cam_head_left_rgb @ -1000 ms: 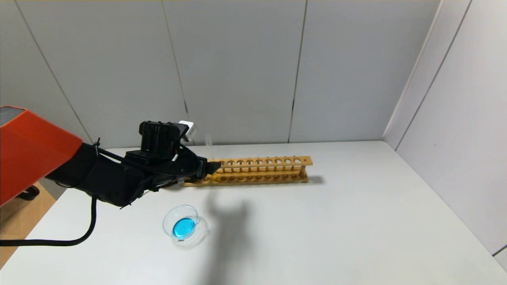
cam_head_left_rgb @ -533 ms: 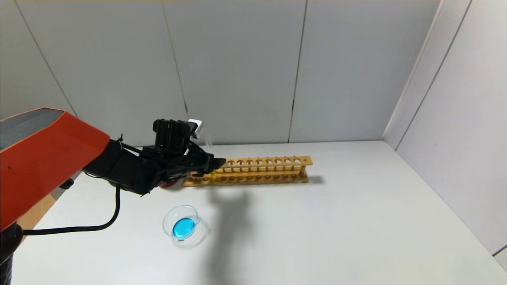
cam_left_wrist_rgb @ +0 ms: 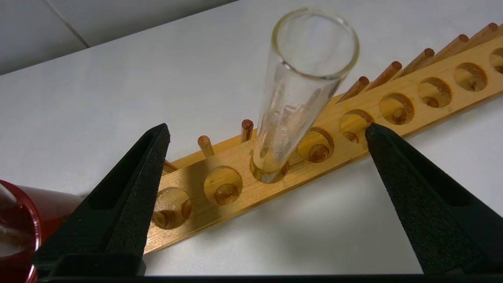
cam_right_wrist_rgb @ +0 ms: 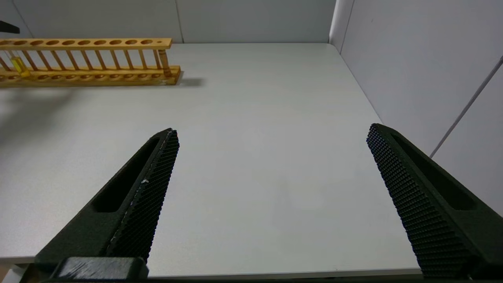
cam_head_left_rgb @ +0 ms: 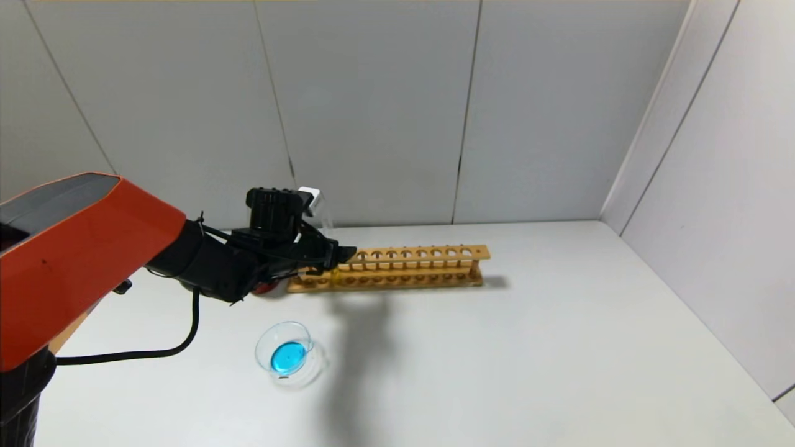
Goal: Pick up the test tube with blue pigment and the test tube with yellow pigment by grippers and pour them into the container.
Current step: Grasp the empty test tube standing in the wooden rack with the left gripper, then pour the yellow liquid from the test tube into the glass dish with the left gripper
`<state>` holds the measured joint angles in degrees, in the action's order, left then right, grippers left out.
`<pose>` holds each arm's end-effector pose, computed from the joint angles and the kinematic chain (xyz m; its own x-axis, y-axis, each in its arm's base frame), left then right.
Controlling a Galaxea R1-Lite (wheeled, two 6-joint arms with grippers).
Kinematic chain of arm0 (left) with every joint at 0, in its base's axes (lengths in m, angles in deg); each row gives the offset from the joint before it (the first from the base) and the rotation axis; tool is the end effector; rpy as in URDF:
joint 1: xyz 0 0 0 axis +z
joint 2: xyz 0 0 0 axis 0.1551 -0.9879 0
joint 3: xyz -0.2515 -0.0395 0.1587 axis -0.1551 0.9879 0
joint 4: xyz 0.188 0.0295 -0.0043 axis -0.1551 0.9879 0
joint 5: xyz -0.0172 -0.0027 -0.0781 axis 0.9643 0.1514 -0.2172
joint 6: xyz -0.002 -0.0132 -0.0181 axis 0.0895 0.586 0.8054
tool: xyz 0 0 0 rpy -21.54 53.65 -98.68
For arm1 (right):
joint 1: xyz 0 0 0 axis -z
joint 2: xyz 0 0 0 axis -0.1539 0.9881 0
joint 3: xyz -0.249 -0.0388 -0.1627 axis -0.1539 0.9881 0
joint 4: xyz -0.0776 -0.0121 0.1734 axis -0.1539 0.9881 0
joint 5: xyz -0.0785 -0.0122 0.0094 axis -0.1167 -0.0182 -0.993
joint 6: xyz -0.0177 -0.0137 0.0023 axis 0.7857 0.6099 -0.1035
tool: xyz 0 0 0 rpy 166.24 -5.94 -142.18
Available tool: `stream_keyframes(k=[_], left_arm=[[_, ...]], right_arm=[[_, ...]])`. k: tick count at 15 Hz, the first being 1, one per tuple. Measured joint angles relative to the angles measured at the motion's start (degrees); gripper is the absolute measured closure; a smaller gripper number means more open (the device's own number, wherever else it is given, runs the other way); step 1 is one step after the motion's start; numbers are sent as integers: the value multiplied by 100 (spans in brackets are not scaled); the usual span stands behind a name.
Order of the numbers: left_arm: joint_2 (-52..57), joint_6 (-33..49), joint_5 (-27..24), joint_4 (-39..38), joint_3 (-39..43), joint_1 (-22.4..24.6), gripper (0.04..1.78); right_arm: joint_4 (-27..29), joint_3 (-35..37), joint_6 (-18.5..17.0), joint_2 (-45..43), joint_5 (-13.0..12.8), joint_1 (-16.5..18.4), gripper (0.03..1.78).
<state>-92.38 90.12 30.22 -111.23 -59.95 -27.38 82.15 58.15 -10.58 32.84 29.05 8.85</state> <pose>0.3990 -0.1350 0.1008 0.8428 -0.3581 -0.4017 0.3780 0.9253 -0.0319 -0.0227 0.0001 0.0757 1.0000 0.0045 0.0014 -0.0045 1.0000 0.0017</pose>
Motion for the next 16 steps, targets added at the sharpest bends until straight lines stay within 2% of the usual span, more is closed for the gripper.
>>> stream_keyframes(k=[3, 5, 7, 10, 12, 16], left_arm=[[-69, 0, -2, 0, -65, 5, 17], [-116, 0, -2, -1, -124, 18, 37], [-171, 6, 0, -26, -191, 18, 66], [-194, -2, 7, -37, -213, 18, 122], [-188, -43, -2, -39, -168, 7, 148], [-183, -137, 17, -419, -124, -20, 151]], right_arm=[[0, 0, 2, 0, -2, 0, 6], [0, 0, 0, 0, 0, 0, 6], [0, 0, 0, 0, 0, 0, 6], [0, 0, 0, 0, 0, 0, 6], [0, 0, 0, 0, -2, 0, 6], [0, 0, 0, 0, -2, 0, 6]])
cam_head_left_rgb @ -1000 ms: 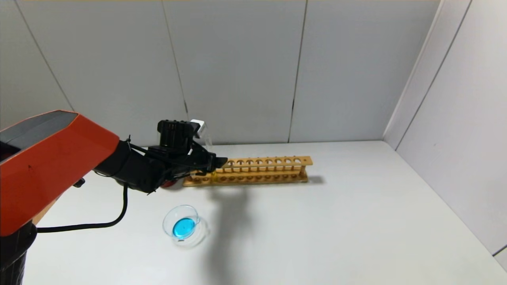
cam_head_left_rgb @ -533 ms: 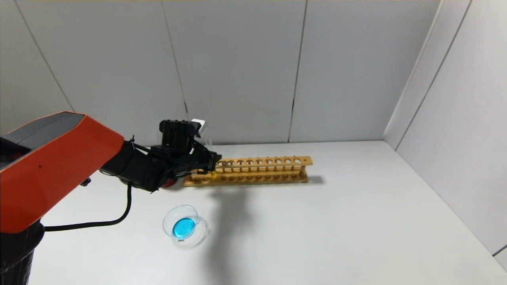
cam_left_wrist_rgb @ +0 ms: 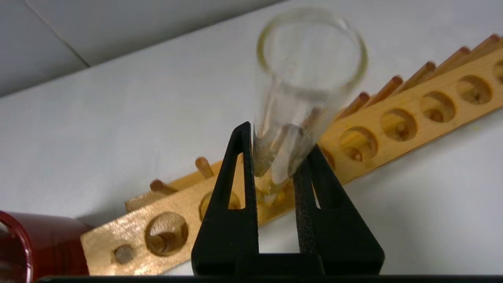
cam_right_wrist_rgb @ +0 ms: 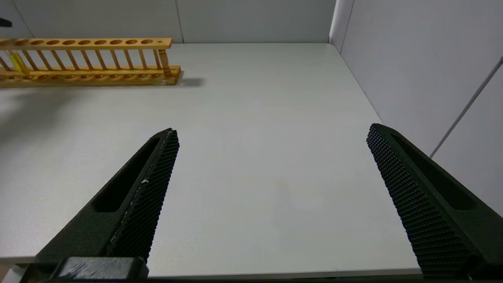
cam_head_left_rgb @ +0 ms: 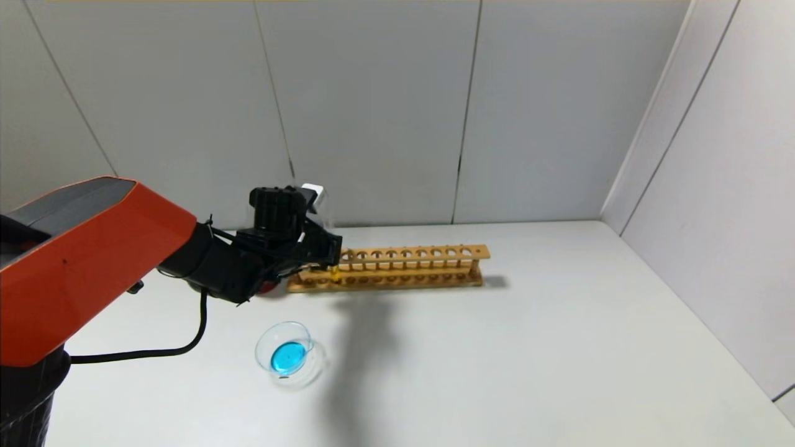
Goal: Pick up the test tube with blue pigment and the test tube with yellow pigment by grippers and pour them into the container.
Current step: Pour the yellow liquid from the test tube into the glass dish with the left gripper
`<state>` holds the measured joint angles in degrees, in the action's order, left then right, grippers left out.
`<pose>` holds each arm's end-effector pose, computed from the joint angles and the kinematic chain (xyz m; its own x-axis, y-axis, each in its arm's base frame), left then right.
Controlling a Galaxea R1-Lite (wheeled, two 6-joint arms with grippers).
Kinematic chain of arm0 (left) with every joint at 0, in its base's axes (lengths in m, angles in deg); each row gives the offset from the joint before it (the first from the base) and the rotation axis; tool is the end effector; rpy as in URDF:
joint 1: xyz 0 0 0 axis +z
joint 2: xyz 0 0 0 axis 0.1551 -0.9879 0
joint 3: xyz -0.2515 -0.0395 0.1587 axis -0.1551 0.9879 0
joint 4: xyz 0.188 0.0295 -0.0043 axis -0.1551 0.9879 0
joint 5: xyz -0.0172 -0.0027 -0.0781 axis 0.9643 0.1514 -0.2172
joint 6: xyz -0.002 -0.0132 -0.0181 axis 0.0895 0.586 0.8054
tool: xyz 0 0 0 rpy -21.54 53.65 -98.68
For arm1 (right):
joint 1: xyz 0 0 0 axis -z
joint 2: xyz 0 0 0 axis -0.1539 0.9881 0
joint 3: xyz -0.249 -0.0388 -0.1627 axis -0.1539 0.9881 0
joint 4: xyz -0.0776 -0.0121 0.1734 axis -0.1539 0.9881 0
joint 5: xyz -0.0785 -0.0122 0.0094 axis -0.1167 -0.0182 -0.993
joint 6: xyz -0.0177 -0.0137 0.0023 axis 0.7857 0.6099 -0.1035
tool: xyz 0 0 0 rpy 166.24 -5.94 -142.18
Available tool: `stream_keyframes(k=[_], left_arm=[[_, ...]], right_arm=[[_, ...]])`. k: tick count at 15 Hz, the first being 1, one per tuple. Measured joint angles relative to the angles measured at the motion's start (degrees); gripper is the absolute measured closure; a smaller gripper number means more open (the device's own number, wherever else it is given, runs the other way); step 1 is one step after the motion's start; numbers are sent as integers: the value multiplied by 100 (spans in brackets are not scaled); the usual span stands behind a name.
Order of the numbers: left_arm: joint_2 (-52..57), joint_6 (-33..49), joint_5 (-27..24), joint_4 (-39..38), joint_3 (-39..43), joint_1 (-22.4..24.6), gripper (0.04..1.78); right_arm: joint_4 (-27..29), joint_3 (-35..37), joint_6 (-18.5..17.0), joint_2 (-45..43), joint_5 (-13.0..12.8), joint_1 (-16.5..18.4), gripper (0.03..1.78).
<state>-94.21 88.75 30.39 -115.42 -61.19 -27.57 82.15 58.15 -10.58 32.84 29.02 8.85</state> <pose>0.4072 -0.1391 0.0996 0.8650 -0.3657 -0.3437 0.3880 0.9217 -0.0043 -0.0227 0.0001 0.0757 1.0000 0.0039 0.0014 -0.0039 1.0000 0.0017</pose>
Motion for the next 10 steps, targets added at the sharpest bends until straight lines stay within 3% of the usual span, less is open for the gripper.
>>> stream_keyframes(k=[6, 10], left_arm=[[-84, -289, 463, -1497, 63, 11, 151], [210, -472, 475, -1445, 83, 13, 151]], right_arm=[[0, 0, 0, 0, 2, 0, 6], [2, 0, 0, 0, 2, 0, 6]])
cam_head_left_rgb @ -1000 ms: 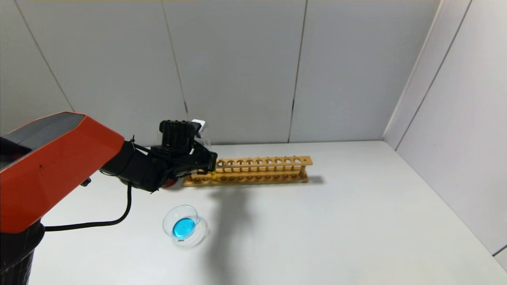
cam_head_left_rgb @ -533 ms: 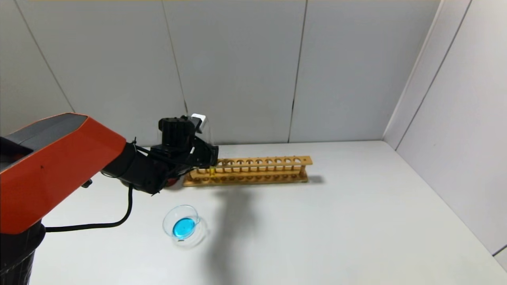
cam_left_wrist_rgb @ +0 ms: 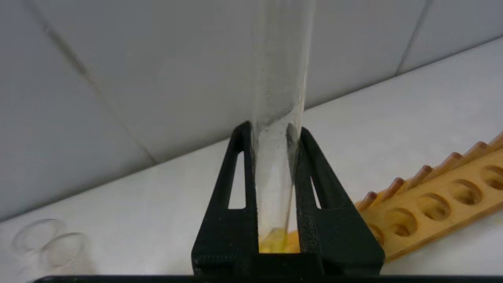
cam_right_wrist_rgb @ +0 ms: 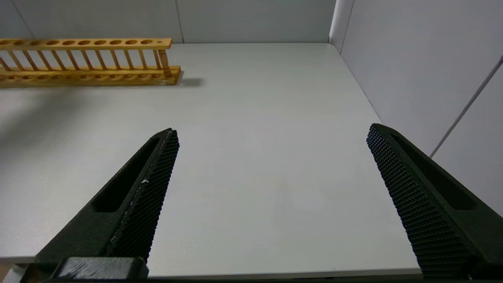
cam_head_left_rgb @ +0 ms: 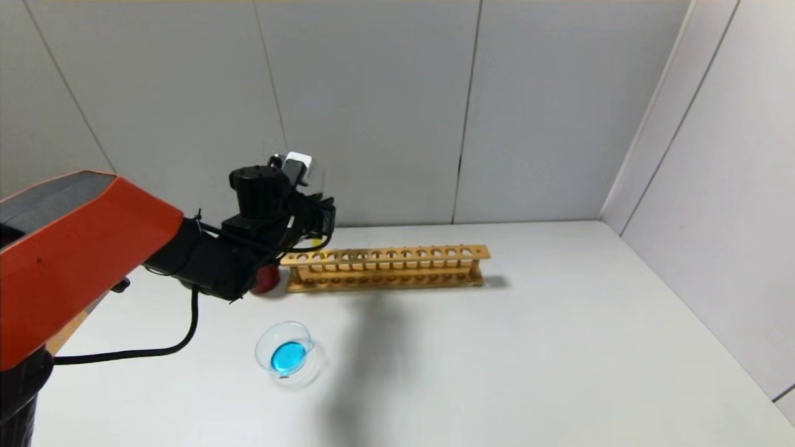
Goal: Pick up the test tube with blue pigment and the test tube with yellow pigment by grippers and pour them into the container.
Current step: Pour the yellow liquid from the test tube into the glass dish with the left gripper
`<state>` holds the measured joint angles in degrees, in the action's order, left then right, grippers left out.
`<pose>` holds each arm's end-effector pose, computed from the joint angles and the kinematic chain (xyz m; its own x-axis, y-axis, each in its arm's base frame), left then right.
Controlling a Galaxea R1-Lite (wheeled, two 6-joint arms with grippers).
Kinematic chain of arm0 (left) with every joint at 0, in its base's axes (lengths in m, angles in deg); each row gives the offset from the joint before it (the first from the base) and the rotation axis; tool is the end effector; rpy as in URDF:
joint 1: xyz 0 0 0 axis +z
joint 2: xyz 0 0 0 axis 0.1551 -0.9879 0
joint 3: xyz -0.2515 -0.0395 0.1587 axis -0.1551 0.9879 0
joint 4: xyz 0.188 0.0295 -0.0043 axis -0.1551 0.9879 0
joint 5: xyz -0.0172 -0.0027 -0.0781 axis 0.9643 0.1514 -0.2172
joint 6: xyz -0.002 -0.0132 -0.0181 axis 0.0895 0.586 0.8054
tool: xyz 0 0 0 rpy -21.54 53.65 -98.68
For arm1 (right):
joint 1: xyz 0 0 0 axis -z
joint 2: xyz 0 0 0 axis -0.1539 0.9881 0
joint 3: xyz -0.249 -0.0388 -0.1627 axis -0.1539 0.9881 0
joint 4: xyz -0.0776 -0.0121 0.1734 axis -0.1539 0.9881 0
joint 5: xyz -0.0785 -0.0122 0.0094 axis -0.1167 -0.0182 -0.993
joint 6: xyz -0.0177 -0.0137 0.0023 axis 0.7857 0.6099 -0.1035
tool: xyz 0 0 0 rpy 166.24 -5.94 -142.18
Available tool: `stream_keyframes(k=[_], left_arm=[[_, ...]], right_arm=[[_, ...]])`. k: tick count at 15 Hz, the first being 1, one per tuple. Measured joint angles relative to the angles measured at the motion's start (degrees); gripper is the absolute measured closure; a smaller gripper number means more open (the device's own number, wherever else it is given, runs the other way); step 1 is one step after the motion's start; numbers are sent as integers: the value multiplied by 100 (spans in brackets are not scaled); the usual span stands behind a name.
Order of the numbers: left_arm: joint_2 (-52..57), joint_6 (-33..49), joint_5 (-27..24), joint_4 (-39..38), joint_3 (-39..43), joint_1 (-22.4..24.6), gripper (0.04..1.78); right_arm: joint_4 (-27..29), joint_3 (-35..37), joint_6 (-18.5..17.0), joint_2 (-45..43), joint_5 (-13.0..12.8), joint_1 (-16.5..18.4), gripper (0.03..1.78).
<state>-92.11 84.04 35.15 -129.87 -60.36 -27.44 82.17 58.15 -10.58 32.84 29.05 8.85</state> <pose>0.4076 -0.1363 0.1368 0.9495 -0.3042 -0.0773 0.3111 0.9447 0.1038 -0.0227 0.0001 0.0757 1.0000 0.0045 0.0010 -0.0045 1.0000 0.0017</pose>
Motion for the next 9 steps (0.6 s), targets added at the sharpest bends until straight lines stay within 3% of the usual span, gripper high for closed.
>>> stream_keyframes(k=[9], left_arm=[[2013, -90, -143, 1458, 90, -100, 151]], right_arm=[[0, 0, 0, 0, -2, 0, 6]])
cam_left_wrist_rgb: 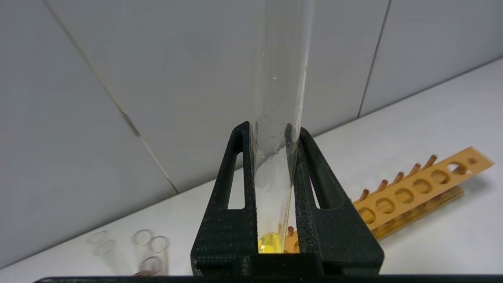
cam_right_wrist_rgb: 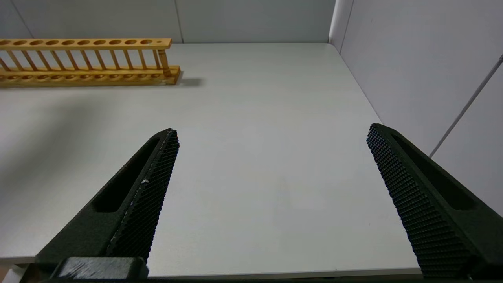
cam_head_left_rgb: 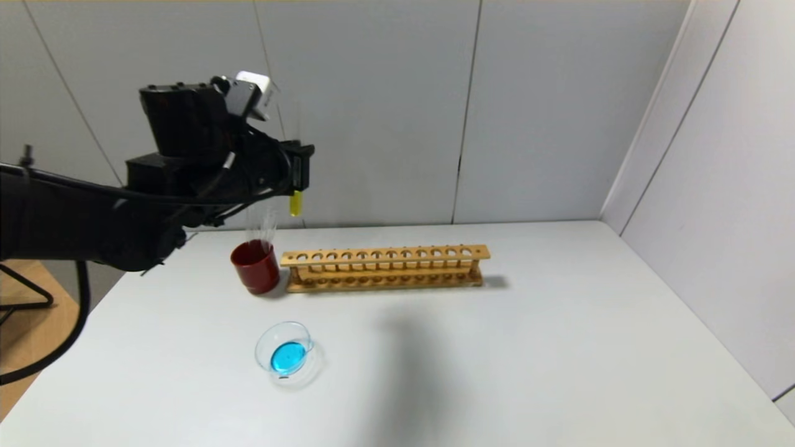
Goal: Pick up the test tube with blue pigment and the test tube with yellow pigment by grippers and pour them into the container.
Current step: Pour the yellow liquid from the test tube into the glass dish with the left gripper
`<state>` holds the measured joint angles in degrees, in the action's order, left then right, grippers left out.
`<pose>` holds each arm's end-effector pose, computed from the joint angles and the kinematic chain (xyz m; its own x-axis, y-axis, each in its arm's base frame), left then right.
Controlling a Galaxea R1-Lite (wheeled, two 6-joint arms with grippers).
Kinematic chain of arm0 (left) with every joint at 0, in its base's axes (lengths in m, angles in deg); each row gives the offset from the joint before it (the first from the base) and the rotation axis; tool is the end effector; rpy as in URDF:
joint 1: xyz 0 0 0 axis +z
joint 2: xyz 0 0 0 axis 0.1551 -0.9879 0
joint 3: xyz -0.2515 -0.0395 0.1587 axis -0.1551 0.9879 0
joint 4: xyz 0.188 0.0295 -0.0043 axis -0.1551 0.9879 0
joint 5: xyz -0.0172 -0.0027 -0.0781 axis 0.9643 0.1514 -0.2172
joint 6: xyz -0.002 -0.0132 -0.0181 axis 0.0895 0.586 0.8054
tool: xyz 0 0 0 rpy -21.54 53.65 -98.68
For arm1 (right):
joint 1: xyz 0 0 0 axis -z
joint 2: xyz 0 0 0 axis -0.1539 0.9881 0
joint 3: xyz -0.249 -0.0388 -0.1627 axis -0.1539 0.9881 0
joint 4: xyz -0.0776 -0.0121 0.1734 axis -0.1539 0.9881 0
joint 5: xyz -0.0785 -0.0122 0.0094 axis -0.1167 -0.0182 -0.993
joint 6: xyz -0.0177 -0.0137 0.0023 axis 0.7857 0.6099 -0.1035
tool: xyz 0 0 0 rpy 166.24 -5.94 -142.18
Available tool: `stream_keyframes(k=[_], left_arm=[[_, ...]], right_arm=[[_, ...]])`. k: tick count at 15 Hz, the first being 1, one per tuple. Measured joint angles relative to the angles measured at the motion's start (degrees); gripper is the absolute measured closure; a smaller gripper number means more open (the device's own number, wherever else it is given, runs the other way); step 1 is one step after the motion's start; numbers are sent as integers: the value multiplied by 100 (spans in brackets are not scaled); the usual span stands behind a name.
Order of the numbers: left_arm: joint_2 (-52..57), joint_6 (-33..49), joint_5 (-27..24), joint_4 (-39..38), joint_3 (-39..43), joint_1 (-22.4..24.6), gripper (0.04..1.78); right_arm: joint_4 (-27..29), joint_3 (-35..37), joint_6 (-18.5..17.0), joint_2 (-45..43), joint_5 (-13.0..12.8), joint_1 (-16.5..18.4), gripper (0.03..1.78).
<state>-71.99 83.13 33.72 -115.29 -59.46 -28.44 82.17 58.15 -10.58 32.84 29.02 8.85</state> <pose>0.3388 -0.1204 0.2461 0.9385 -0.3452 0.0036 0.3424 0.9320 0.1190 -0.0227 0.0001 0.0757 1.0000 0.0039 0.0010 -0.0039 1.0000 0.0017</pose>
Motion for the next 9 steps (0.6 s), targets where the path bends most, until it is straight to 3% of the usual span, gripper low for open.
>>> stream_keyframes(k=[5, 9], left_arm=[[1482, -527, -216, 1560, 94, 28, 151], [2443, -1930, -1375, 3173, 354, 944, 151]], right_arm=[[-2, 0, 0, 0, 2, 0, 6], [0, 0, 0, 0, 2, 0, 6]])
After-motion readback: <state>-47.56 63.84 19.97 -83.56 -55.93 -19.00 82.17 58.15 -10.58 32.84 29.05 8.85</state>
